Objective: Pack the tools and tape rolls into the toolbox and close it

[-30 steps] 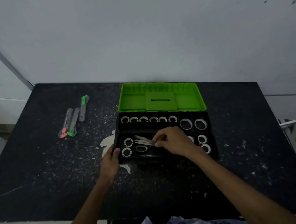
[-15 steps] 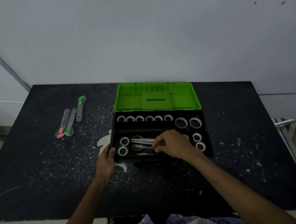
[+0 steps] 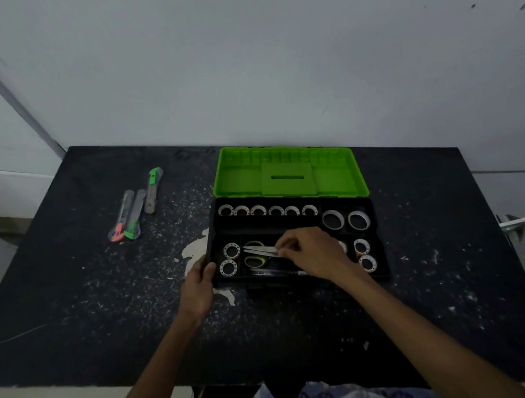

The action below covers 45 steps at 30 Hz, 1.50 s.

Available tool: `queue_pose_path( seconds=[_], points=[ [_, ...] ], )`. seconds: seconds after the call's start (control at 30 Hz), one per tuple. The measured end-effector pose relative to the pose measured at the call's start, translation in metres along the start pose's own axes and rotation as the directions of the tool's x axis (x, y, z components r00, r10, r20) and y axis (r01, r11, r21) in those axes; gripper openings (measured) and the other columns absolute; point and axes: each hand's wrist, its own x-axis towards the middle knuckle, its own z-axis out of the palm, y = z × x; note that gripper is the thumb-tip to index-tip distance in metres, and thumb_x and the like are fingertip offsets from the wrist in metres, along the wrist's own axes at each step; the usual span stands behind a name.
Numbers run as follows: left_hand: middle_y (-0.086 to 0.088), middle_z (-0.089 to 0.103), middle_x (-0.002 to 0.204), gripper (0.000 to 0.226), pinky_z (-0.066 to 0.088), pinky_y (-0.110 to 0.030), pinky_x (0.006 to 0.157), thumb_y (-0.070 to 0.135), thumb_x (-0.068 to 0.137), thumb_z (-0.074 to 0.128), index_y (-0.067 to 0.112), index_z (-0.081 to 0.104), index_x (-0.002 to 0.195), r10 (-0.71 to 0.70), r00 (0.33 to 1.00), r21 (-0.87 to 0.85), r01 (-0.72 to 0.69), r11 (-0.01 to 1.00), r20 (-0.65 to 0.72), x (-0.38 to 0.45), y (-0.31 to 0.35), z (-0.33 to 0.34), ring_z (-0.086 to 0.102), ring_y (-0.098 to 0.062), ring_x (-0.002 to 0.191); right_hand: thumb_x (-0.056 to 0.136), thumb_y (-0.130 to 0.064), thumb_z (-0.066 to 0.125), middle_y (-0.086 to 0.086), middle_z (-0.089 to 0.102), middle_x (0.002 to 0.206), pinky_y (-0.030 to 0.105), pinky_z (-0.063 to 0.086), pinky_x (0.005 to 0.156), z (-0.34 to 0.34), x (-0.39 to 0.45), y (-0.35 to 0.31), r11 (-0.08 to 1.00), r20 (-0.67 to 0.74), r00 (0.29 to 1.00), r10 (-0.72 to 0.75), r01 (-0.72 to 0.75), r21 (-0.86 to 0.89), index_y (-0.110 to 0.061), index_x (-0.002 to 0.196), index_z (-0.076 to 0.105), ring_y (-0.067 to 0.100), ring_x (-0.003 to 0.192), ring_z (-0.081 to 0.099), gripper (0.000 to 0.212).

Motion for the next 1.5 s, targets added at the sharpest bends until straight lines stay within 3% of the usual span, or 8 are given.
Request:
queue_pose_path(
  seconds=[0.1,0.33,0.5,0.67,1.03,1.23,1.43,1.5],
  points=[
    [-0.009,0.058,0.129,0.039,0.044,-0.034,0.103,0.018,0.101,0.044,0.006,0.046,0.139,-0.022,0.999,0.018,0.021,1.000,0.043,0.003,0.002,-0.006,0.056,-0.021,0.119,0.090,-0.044,0.064,-0.021,0.068,0.091,0.027,0.051,0.073,0.004,0.009,-0.016,0.998,-0.005,0.999,-0.040,0.040,0.042,-0.041,0.098,0.070,0.000,0.088,0.063,0.010],
    [0.001,0.067,0.112,0.029,0.049,-0.014,0.074,0.023,0.096,0.056,0.015,0.059,0.123,-0.047,0.989,0.054,0.040,0.998,0.142,0.013,0.006,-0.027,0.064,-0.007,0.097,0.093,-0.033,0.065,-0.013,0.071,0.094,0.026,0.054,0.077,0.017,0.050,-0.074,0.974,-0.005,0.985,-0.171,0.169,0.150,-0.031,0.101,0.073,0.002,0.087,0.064,0.011],
    [-0.001,0.065,0.115,0.028,0.048,-0.025,0.084,0.023,0.097,0.054,0.014,0.059,0.124,-0.063,0.994,0.090,0.055,0.994,0.089,0.034,0.010,-0.059,0.061,-0.013,0.102,0.097,-0.027,0.061,-0.006,0.070,0.105,0.009,0.040,0.071,0.039,0.090,-0.118,0.952,0.071,0.968,-0.241,0.221,0.213,-0.020,0.109,0.072,-0.001,0.085,0.057,0.018],
    [0.004,0.063,0.114,0.025,0.048,-0.029,0.091,0.018,0.098,0.052,0.018,0.058,0.122,-0.091,0.996,0.157,0.088,0.984,0.009,0.074,0.014,-0.101,0.060,-0.014,0.104,0.098,-0.027,0.060,0.000,0.070,0.110,0.024,0.048,0.082,0.062,0.137,-0.155,0.959,0.158,0.958,-0.240,0.209,0.193,-0.017,0.111,0.071,0.011,0.095,0.062,0.020],
    [0.000,0.062,0.124,0.029,0.043,-0.026,0.098,0.012,0.097,0.051,0.014,0.057,0.125,-0.031,0.999,0.203,0.037,0.978,-0.036,0.139,0.026,-0.146,0.056,-0.012,0.114,0.095,-0.025,0.062,0.001,0.073,0.107,0.029,0.052,0.088,0.103,0.219,-0.195,0.987,0.174,0.980,-0.097,0.072,0.147,-0.017,0.105,0.075,0.015,0.096,0.065,0.018],
    [0.000,0.058,0.130,0.034,0.039,-0.024,0.095,0.013,0.099,0.047,0.014,0.053,0.132,0.067,0.994,0.289,-0.040,0.957,-0.084,0.162,0.037,-0.153,0.053,-0.013,0.116,0.094,-0.020,0.063,0.009,0.069,0.117,0.032,0.048,0.097,0.133,0.256,-0.205,0.963,0.157,0.980,0.122,-0.156,0.220,-0.008,0.114,0.067,0.023,0.109,0.063,0.024],
    [0.008,0.051,0.116,0.040,0.040,-0.009,0.081,-0.005,0.095,0.041,0.016,0.049,0.129,0.084,0.996,0.241,-0.083,0.967,0.008,0.193,0.048,-0.149,0.048,-0.009,0.110,0.094,-0.026,0.063,0.013,0.070,0.109,0.030,0.047,0.076,0.161,0.283,-0.229,0.924,0.011,0.958,0.286,-0.279,0.261,-0.003,0.110,0.066,0.027,0.101,0.066,0.027],
    [0.003,0.055,0.116,0.040,0.045,-0.018,0.090,-0.007,0.092,0.041,0.019,0.051,0.122,0.081,0.996,0.227,-0.086,0.970,0.031,0.203,0.045,-0.149,0.051,-0.011,0.110,0.094,-0.028,0.063,0.013,0.071,0.104,0.029,0.046,0.068,0.169,0.288,-0.235,0.909,-0.011,0.943,0.334,-0.319,0.269,-0.005,0.105,0.068,0.026,0.095,0.068,0.027]
  ],
)
